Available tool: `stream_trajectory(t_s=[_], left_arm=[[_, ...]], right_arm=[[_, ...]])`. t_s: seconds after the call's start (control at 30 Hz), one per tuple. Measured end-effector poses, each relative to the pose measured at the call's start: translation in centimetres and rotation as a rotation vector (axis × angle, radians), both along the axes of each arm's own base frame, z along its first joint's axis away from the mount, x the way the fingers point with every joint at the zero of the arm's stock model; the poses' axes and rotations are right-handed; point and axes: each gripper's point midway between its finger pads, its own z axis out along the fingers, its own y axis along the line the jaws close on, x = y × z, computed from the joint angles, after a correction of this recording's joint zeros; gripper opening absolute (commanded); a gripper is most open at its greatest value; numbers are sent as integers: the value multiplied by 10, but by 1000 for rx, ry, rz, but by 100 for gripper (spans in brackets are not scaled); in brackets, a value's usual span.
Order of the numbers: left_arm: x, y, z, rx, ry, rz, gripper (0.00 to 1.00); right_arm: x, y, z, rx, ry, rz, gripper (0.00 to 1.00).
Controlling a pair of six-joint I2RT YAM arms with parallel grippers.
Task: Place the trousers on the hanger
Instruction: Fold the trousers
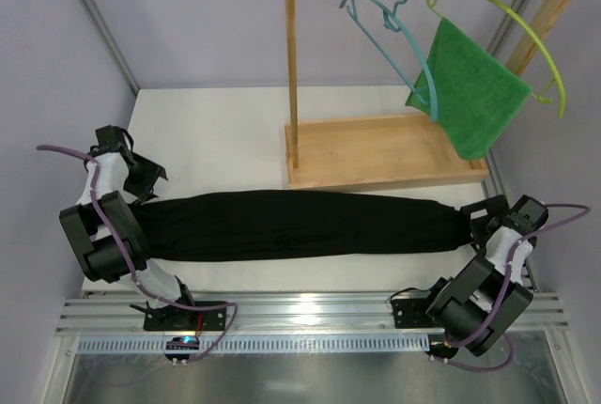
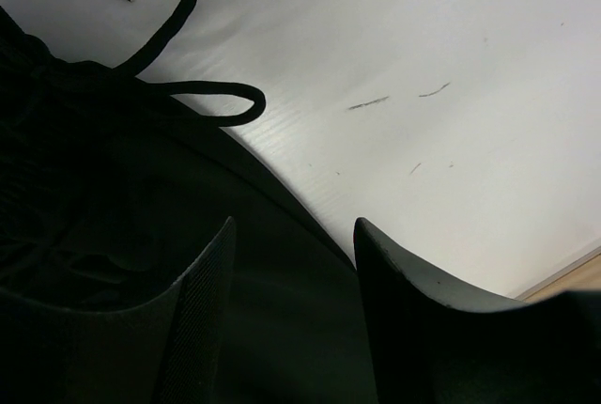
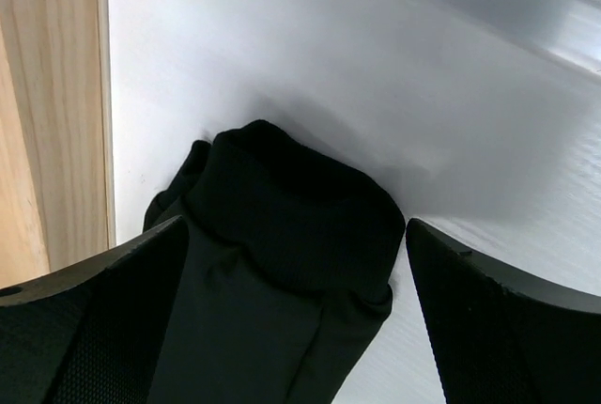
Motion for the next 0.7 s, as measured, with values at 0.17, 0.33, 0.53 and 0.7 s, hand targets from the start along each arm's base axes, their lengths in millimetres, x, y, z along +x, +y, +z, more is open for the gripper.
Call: stream_trajectory(t_s=[0.17, 0.33, 0.53, 0.7], left_arm=[[1, -2, 0, -4, -4, -10, 54], [1, -2, 0, -2, -4, -11, 53], [1, -1, 1, 1, -4, -12, 53], [1, -1, 3, 5, -11, -13, 53]], right_arm=[[11, 3, -10, 22, -52, 31, 98], [24, 0, -11, -3, -127, 59, 61], [17, 6, -24, 21, -98, 56, 4], [12, 9, -15, -15, -86, 59, 4]])
